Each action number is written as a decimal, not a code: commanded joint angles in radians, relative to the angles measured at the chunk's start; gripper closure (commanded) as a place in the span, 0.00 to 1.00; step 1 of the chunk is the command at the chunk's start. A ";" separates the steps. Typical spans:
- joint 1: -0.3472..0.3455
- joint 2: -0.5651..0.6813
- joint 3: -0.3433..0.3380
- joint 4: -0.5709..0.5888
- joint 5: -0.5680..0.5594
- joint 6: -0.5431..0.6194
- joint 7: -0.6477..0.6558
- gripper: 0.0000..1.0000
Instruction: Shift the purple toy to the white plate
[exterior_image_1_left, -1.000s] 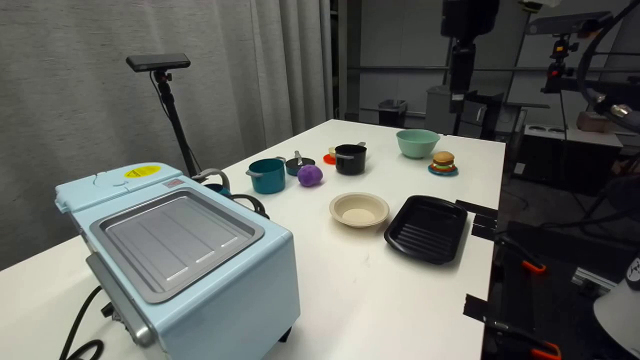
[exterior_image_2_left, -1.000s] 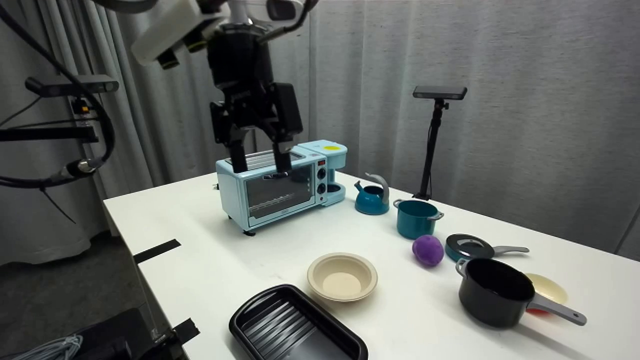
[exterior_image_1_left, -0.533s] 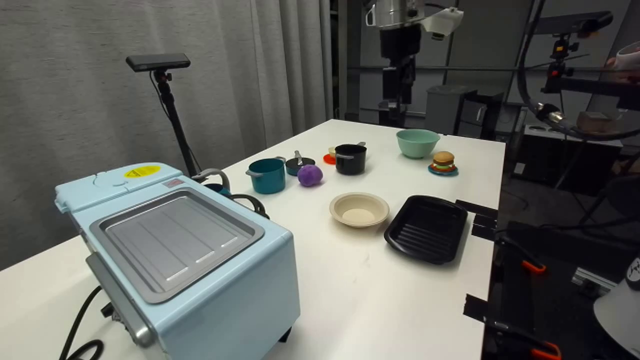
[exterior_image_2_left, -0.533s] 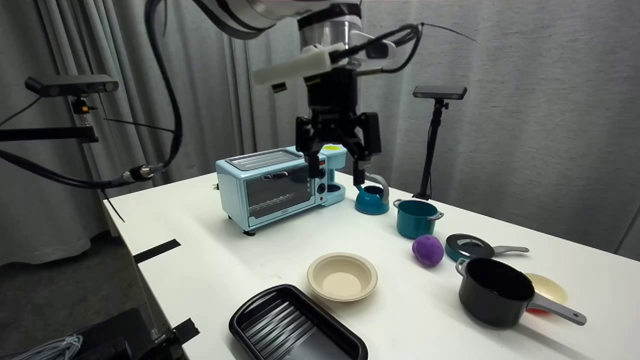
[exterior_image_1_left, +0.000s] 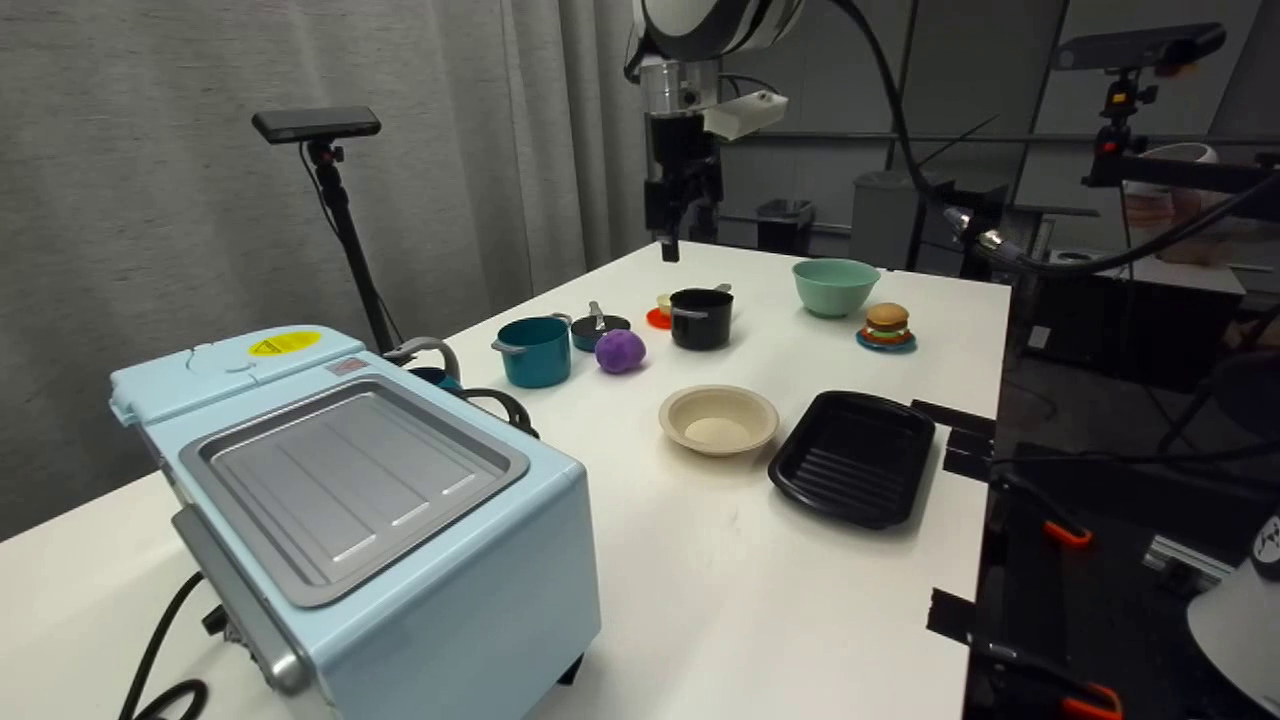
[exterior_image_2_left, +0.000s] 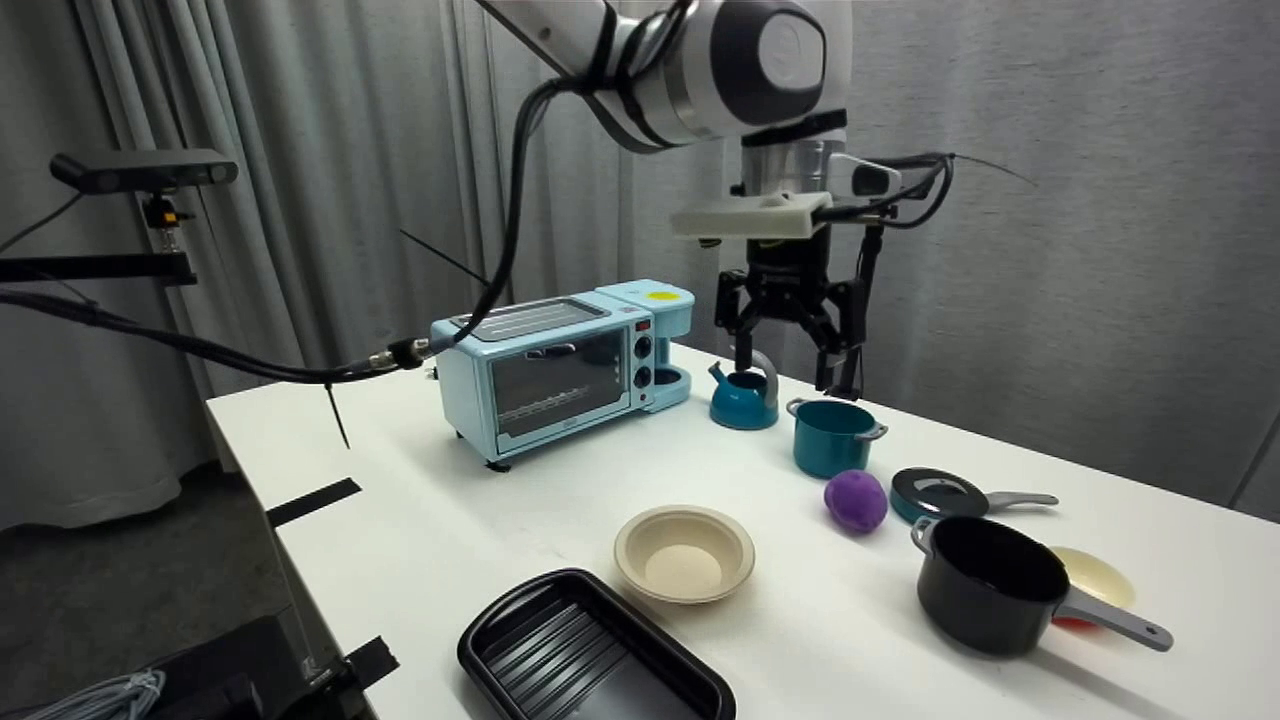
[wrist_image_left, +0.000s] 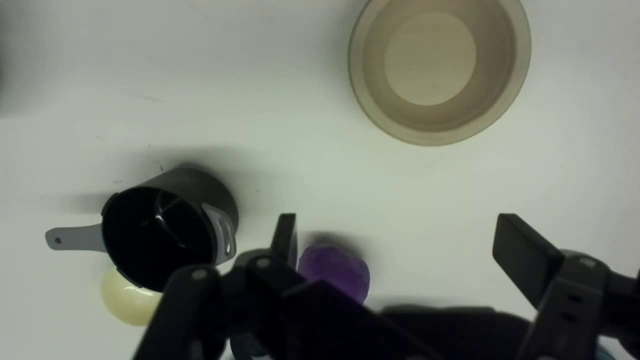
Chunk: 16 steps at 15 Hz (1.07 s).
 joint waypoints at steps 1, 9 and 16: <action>-0.007 0.226 0.019 0.249 0.016 0.016 0.022 0.00; 0.003 0.361 0.026 0.351 -0.002 0.032 0.056 0.00; 0.024 0.475 0.005 0.387 -0.086 0.233 0.089 0.00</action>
